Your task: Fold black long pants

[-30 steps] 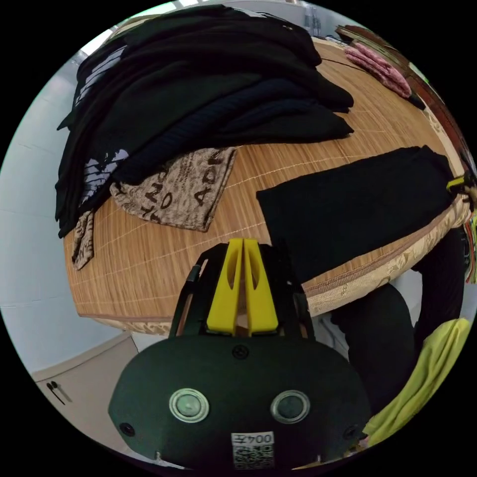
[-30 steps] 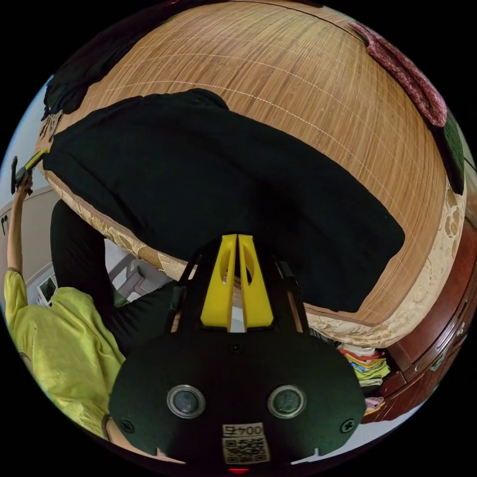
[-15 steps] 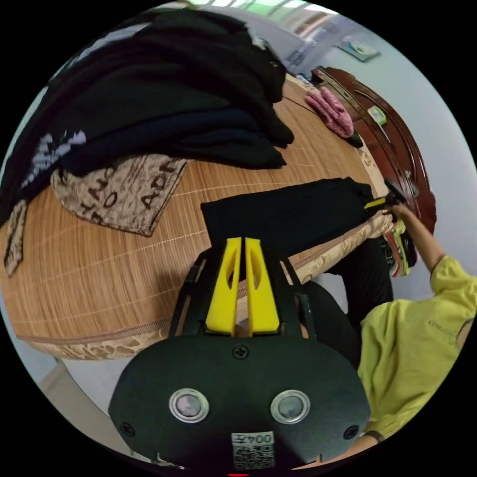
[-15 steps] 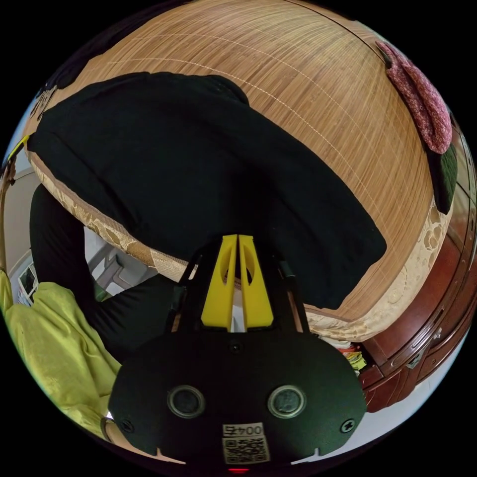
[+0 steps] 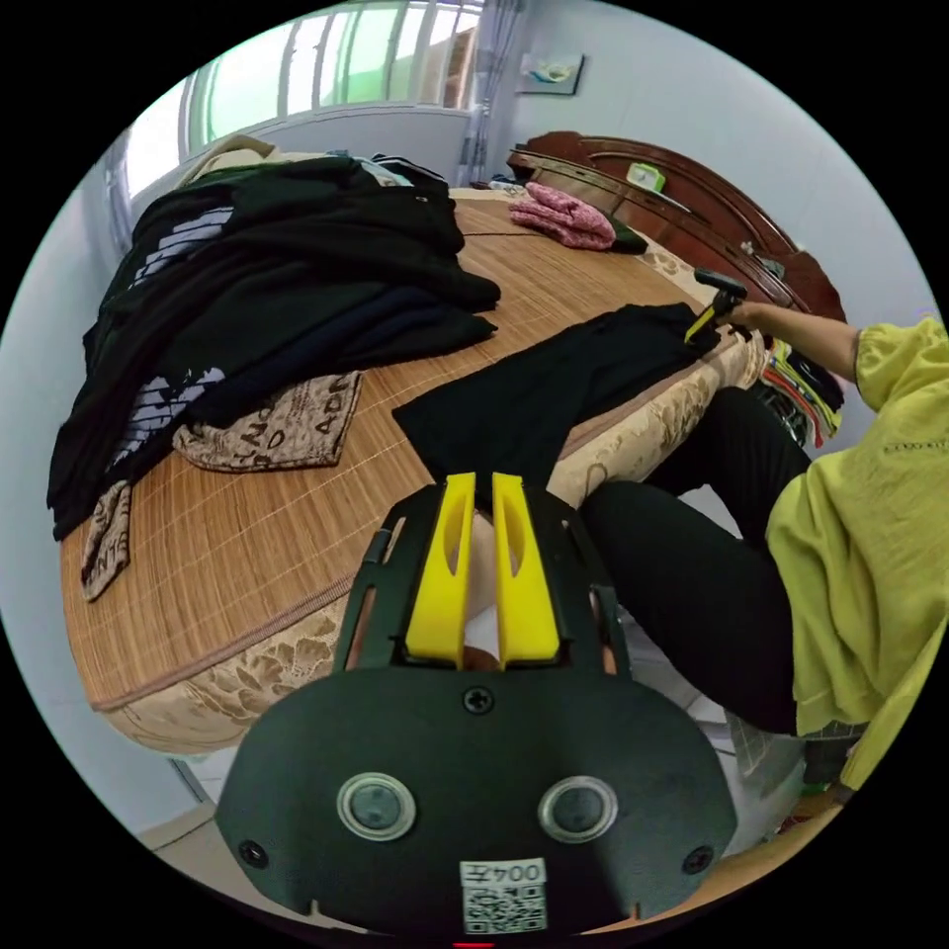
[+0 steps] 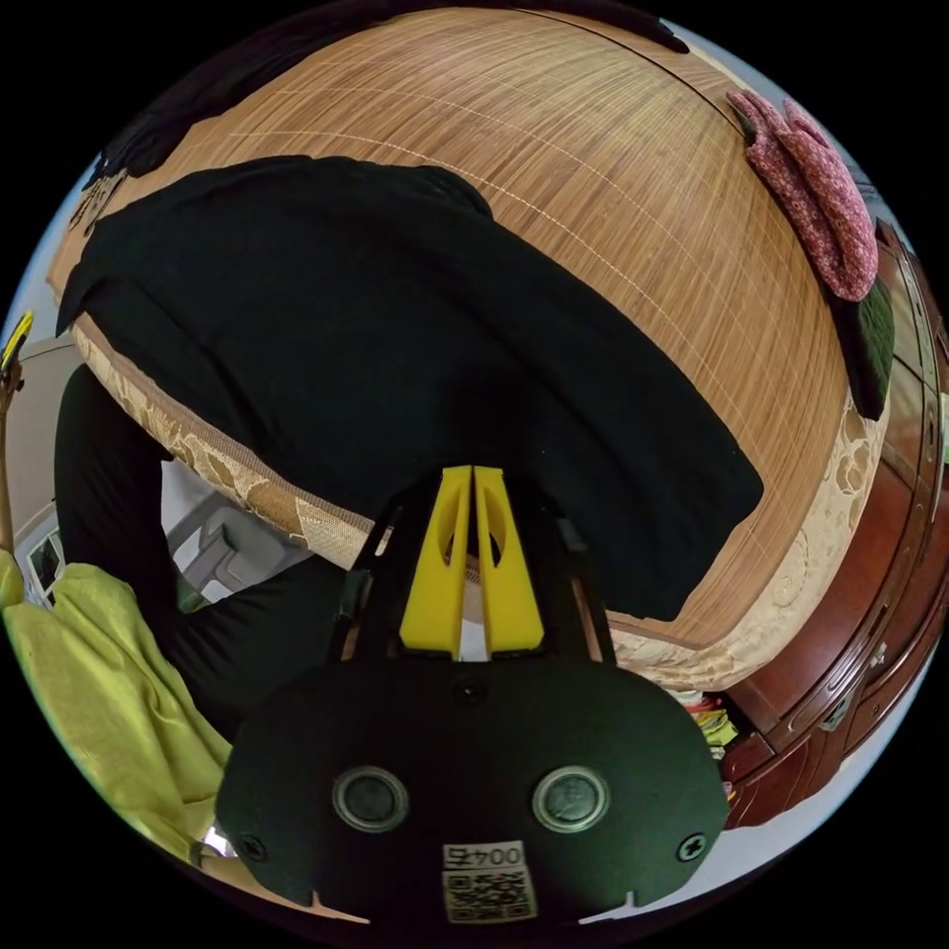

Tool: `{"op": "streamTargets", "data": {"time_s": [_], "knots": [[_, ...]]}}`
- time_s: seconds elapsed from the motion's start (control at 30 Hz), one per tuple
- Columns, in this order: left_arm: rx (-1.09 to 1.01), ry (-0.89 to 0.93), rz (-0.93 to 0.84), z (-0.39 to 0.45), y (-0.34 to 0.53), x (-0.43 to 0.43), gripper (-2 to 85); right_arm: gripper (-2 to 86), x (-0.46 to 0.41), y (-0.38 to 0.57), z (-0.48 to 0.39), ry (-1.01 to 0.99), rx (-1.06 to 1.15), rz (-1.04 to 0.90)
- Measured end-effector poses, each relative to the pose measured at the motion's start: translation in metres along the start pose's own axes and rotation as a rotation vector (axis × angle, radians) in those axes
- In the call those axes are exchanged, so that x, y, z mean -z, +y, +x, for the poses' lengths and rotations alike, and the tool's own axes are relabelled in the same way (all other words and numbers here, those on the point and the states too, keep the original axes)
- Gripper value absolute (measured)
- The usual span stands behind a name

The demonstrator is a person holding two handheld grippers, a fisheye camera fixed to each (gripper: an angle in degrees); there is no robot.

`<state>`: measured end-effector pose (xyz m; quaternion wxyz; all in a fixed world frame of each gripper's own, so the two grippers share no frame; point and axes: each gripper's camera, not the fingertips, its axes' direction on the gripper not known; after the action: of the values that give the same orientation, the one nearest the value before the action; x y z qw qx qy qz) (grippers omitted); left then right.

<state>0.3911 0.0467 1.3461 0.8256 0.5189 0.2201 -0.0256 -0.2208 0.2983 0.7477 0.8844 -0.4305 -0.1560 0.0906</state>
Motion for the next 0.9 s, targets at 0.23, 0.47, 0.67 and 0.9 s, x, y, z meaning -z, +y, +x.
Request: {"op": "streamTargets", "data": {"time_s": [0.23,0.47,0.67,0.9], "knots": [[-0.083,-0.11,-0.117,0.011,-0.044,-0.049,8.3,-0.6,0.015,-0.009,-0.022,0.01,0.023,-0.026],[-0.134,-0.111,-0.25,0.009,-0.071,-0.081,8.3,-0.2,0.03,-0.016,-0.044,0.003,-0.002,-0.051],[-0.131,-0.093,-0.308,0.012,-0.085,-0.081,5.4,3.5,0.048,-0.021,-0.07,0.055,0.018,-0.059],[-0.159,-0.104,-0.327,0.027,-0.098,-0.063,2.4,12.3,0.121,-0.012,-0.112,-0.066,0.122,0.231]]}}
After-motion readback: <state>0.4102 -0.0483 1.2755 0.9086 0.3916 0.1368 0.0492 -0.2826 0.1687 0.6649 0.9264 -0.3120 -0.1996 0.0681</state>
